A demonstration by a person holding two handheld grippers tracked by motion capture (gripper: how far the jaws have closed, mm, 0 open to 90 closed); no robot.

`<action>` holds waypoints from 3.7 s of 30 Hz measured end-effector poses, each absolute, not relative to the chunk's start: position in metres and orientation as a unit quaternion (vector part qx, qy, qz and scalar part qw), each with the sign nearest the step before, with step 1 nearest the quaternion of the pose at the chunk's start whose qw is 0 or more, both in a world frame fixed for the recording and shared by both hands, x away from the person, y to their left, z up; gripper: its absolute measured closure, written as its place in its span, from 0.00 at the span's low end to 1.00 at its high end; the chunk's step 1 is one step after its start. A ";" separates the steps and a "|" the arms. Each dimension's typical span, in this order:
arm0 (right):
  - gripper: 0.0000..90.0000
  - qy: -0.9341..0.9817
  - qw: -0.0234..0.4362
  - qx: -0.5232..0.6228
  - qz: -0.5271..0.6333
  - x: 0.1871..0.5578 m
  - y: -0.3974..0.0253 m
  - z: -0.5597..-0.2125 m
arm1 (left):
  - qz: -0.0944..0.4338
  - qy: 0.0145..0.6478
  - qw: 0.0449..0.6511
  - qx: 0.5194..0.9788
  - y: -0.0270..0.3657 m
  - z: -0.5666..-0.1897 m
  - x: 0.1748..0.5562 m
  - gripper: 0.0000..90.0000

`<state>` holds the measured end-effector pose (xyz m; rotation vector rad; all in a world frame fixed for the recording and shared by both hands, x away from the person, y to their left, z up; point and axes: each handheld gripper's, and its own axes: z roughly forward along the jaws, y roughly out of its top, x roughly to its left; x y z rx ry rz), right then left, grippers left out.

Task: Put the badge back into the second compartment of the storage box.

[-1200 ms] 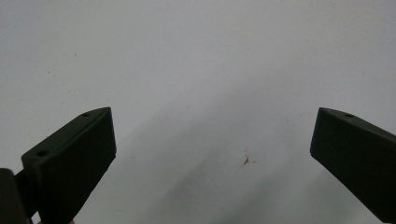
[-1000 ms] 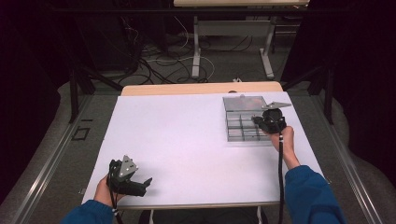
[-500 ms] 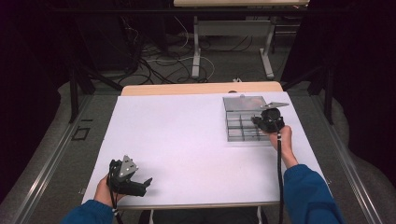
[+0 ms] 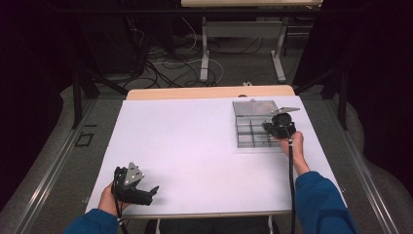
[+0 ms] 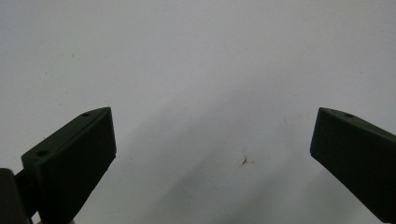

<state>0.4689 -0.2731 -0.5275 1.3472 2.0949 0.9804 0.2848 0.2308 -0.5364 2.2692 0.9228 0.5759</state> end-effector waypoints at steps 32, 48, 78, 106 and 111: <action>0.96 0.762 0.227 0.501 0.342 0.471 -0.272 -0.533 | 0.218 0.348 0.308 0.858 0.231 -0.536 0.284 0.00; 0.77 0.752 0.217 0.501 0.368 0.466 -0.277 -0.526 | 0.225 0.351 0.313 0.853 0.230 -0.537 0.284 0.00; 0.00 0.799 0.110 0.448 0.387 0.430 -0.288 -0.508 | 0.220 0.352 0.307 0.857 0.229 -0.537 0.288 0.00; 0.00 0.824 0.148 0.382 0.391 0.343 -0.270 -0.494 | 0.217 0.348 0.313 0.857 0.229 -0.536 0.289 0.00; 0.00 0.829 0.150 0.377 0.384 0.327 -0.272 -0.496 | 0.217 0.348 0.313 0.857 0.228 -0.536 0.289 0.00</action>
